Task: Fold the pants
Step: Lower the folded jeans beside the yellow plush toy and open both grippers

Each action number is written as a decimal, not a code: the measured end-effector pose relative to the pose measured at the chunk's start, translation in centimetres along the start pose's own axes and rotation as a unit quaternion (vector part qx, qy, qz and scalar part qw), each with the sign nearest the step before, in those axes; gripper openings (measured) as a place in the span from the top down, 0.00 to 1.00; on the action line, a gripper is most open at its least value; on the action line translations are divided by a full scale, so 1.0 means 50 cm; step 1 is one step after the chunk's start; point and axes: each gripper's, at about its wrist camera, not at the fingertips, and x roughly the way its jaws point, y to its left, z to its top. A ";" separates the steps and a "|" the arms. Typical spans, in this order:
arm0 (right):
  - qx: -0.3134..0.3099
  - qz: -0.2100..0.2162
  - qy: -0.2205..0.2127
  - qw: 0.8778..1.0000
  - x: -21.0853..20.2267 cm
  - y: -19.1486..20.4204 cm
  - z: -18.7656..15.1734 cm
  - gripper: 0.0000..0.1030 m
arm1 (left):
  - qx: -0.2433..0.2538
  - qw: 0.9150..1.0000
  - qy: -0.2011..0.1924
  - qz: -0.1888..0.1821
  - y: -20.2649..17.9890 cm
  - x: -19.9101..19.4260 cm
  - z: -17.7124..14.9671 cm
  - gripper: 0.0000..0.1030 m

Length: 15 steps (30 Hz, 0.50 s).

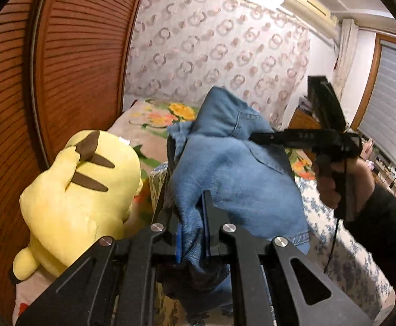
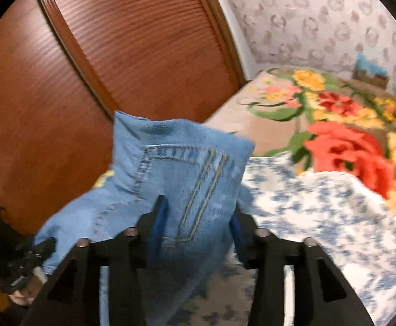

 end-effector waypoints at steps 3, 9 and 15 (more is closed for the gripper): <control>-0.017 -0.037 -0.023 0.999 -0.014 0.020 0.016 0.44 | 0.000 1.000 0.003 0.005 0.001 -0.002 -0.004 0.88; -0.082 -0.044 -0.095 0.991 -0.094 0.128 0.005 0.60 | -0.008 1.000 0.012 0.012 0.014 0.002 -0.020 0.88; -0.112 -0.062 -0.046 0.991 0.003 0.144 0.008 0.69 | 0.002 0.999 0.021 0.026 0.017 0.008 -0.031 0.88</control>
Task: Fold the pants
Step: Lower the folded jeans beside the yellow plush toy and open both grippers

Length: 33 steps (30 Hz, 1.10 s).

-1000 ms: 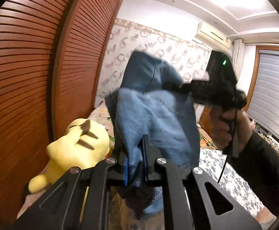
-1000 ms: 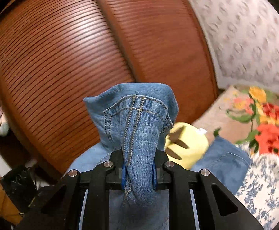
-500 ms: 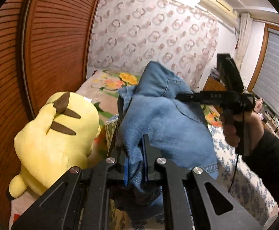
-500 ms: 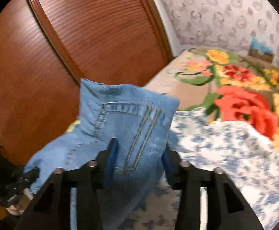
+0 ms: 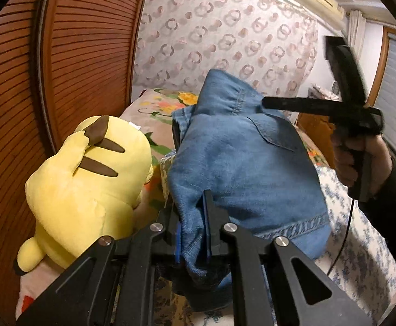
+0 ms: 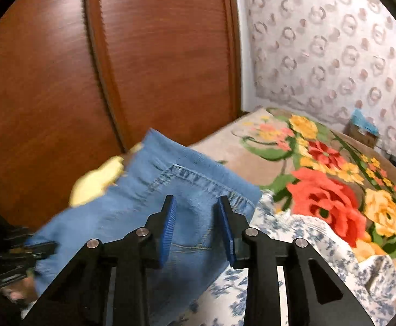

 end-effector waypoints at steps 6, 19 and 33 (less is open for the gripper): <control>0.022 -0.006 0.024 0.999 0.088 -0.029 0.021 0.70 | 0.001 1.000 0.003 0.003 0.002 0.006 -0.002 0.88; 0.046 -0.007 -0.017 0.999 -0.135 0.064 -0.095 0.70 | 0.026 0.999 -0.004 0.035 -0.031 -0.029 0.016 0.86; 0.043 -0.025 -0.059 0.997 -0.402 0.126 -0.211 0.70 | 0.053 0.997 -0.041 0.037 -0.101 -0.128 0.023 0.51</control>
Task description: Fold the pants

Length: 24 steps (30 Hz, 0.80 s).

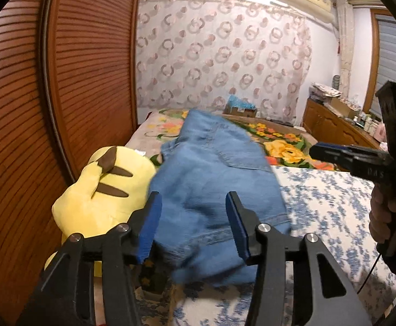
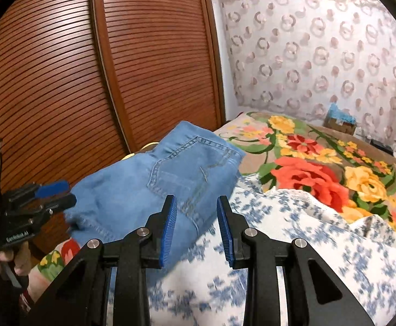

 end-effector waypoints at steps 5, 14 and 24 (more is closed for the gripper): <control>0.004 -0.013 -0.012 1.000 -0.092 0.005 -0.043 0.70 | 0.018 1.000 -0.014 -0.014 -0.048 -0.035 -0.002 0.22; 0.028 -0.053 -0.029 0.998 -0.253 0.019 -0.129 0.56 | 0.049 0.998 -0.022 -0.031 -0.144 -0.085 -0.014 0.11; 0.065 -0.134 -0.043 0.988 -0.435 0.053 -0.217 0.42 | 0.057 0.997 -0.011 -0.057 -0.251 -0.118 -0.045 0.11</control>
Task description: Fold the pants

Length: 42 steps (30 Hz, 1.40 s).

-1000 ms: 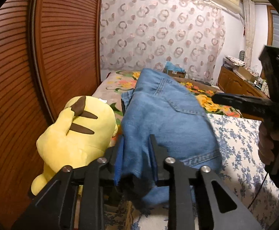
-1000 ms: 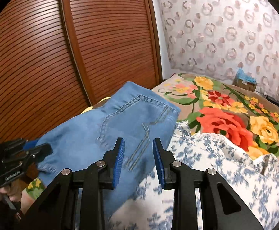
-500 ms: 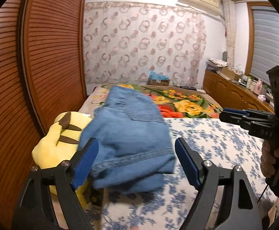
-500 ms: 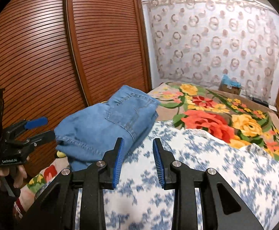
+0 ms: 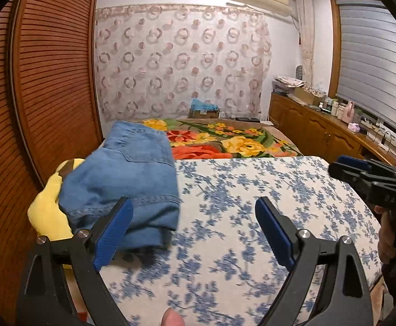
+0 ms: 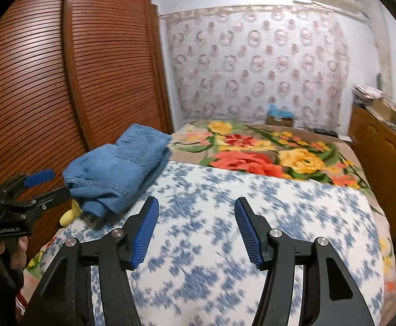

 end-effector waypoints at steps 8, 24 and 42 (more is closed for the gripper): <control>0.018 -0.036 -0.005 0.999 -0.123 0.015 -0.015 0.38 | 0.009 1.000 0.012 -0.018 -0.073 -0.018 -0.018 0.11; 0.029 -0.093 -0.046 0.994 -0.268 0.062 -0.016 0.34 | 0.026 0.999 -0.029 -0.033 -0.158 -0.098 0.029 0.11; 0.036 -0.115 -0.067 0.991 -0.298 0.061 -0.035 0.33 | 0.023 0.998 -0.051 -0.029 -0.169 -0.136 0.045 0.11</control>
